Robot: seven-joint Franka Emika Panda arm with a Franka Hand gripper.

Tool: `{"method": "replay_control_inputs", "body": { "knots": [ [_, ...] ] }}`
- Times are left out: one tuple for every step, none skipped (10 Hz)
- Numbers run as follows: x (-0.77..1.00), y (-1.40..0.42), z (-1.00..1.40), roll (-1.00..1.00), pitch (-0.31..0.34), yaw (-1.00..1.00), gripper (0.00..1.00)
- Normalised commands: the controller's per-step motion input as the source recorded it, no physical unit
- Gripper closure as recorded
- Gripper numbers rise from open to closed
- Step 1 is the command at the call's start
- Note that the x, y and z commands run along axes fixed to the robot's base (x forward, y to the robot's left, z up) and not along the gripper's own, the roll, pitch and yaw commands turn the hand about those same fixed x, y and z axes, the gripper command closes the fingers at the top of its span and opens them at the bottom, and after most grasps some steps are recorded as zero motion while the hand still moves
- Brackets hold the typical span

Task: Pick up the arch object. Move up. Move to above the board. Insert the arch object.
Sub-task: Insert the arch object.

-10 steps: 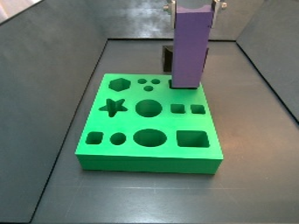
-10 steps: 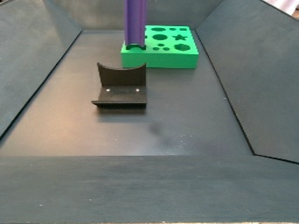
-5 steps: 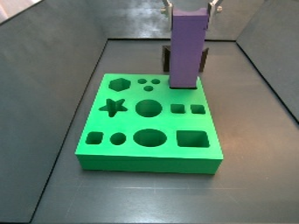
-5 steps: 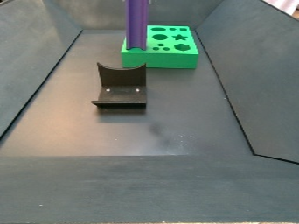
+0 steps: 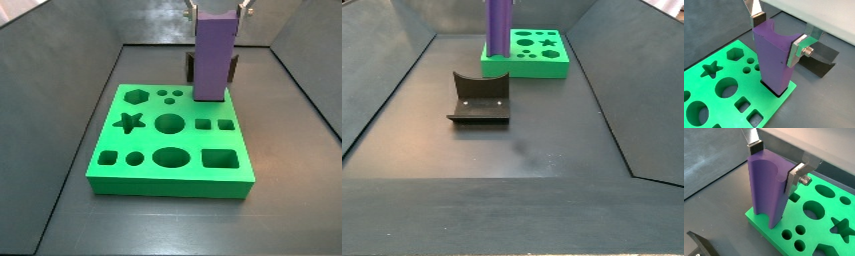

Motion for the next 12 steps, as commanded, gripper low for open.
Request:
{"method": "replay_control_inputs", "body": {
  "knots": [
    [0.0,-0.12,-0.13,0.0,-0.02,0.0,1.0],
    [0.0,-0.07,-0.15,0.0,0.0,0.0,1.0],
    [0.0,-0.07,-0.12,0.0,-0.006,0.0,1.0],
    [0.01,-0.07,-0.09,0.0,0.0,0.0,1.0],
    [0.13,-0.09,-0.03,0.0,0.0,0.0,1.0],
    [0.18,-0.07,-0.02,0.0,0.0,0.0,1.0],
    [0.21,-0.07,0.0,0.0,0.001,0.0,1.0],
    [0.34,-0.03,0.0,-0.03,0.049,0.0,1.0],
    [0.3,0.0,-0.08,0.0,0.04,0.0,1.0],
    [0.17,0.0,-0.16,0.0,0.02,0.08,1.0],
    [0.1,0.0,-0.15,0.0,0.026,0.15,1.0],
    [-0.04,0.07,-0.13,0.0,0.0,0.22,1.0]
  ]
}}
